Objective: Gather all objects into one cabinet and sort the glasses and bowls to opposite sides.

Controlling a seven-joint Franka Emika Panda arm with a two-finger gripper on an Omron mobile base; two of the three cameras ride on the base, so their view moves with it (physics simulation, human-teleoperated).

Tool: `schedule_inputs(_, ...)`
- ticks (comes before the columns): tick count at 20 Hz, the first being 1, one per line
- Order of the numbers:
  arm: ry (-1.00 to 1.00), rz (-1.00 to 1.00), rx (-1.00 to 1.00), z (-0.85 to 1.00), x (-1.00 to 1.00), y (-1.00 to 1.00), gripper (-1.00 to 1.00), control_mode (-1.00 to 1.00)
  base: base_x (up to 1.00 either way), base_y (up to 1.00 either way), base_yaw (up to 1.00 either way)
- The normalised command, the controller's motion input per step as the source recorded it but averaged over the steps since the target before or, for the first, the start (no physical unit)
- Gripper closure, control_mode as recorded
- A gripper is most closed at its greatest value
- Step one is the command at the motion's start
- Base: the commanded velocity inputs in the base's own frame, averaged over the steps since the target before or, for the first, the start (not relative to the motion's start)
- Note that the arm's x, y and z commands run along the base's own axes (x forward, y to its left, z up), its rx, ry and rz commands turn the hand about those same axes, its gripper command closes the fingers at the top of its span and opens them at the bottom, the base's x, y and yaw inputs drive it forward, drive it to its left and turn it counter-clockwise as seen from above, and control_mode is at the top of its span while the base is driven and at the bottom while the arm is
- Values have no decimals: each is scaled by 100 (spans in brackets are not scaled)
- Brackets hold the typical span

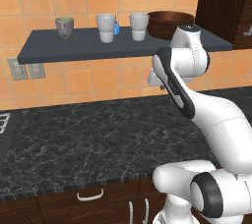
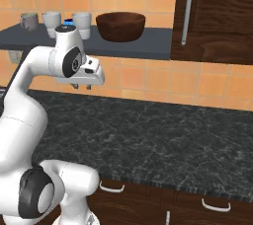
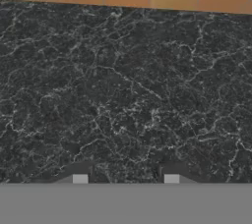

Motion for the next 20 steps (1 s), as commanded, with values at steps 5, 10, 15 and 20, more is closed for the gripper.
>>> schedule_inputs(5,-6,-2,-1,0,-4,-4,-100,-100,0,0,0)
schedule_inputs(10,-45,-9,0,58,-76,-2,-100,-100,0,0,0)
schedule_inputs(15,-47,-7,5,94,-98,-2,-100,-100,0,0,0)
schedule_inputs(20,-18,21,16,82,-98,-1,-100,-100,0,0,0)
